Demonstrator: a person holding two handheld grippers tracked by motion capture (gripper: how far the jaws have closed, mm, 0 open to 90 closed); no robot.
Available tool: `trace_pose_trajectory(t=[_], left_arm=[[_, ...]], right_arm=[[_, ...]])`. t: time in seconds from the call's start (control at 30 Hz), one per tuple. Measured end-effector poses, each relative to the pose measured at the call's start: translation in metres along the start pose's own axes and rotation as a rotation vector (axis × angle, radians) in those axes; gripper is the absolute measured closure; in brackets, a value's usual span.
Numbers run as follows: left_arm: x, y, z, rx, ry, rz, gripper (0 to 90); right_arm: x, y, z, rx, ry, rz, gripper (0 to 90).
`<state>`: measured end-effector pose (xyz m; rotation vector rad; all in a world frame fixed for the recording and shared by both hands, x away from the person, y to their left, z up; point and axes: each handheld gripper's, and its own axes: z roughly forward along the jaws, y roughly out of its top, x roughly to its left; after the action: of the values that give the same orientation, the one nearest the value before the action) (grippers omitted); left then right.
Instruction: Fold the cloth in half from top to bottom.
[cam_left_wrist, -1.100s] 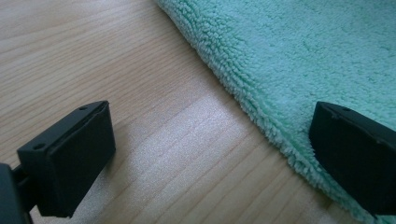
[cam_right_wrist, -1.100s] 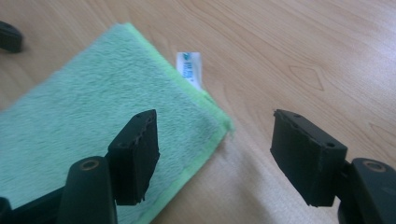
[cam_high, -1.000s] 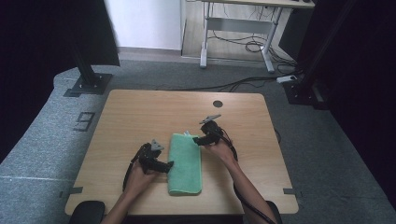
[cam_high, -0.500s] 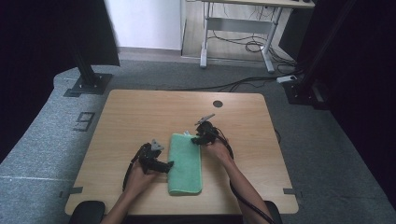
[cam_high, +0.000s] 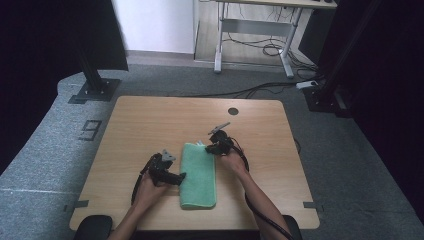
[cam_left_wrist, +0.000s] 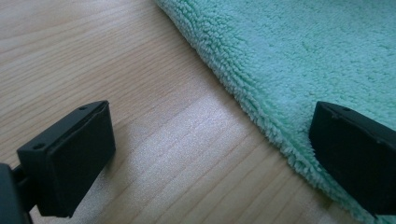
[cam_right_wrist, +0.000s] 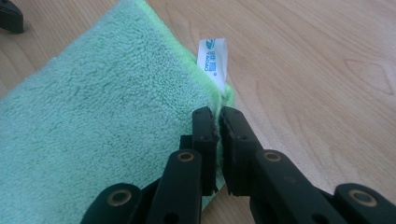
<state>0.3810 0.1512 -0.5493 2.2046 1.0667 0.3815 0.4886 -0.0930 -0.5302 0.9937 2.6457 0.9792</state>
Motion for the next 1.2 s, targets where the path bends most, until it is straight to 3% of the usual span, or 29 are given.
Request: trace_pose_trajectory(t=[0.57,0.7,1.07,1.2], left_arm=[[0.0,0.0,-0.001,0.0,-0.002,0.005,1.2],[-0.001,0.002,-0.006,0.016,-0.006,-0.026,9.3],[-0.007,-0.002,-0.012,0.006,-0.005,-0.035,9.4],[-0.008,-0.004,-0.01,0.017,0.009,-0.015,9.4]], right_arm=[[0.016,0.015,-0.044,-0.092,0.011,-0.056,84.2],[0.019,0.017,-0.049,-0.1,0.011,-0.07,84.2],[0.023,0.018,-0.057,-0.114,-0.003,-0.094,84.2],[0.023,0.019,-0.058,-0.115,-0.007,-0.101,84.2]])
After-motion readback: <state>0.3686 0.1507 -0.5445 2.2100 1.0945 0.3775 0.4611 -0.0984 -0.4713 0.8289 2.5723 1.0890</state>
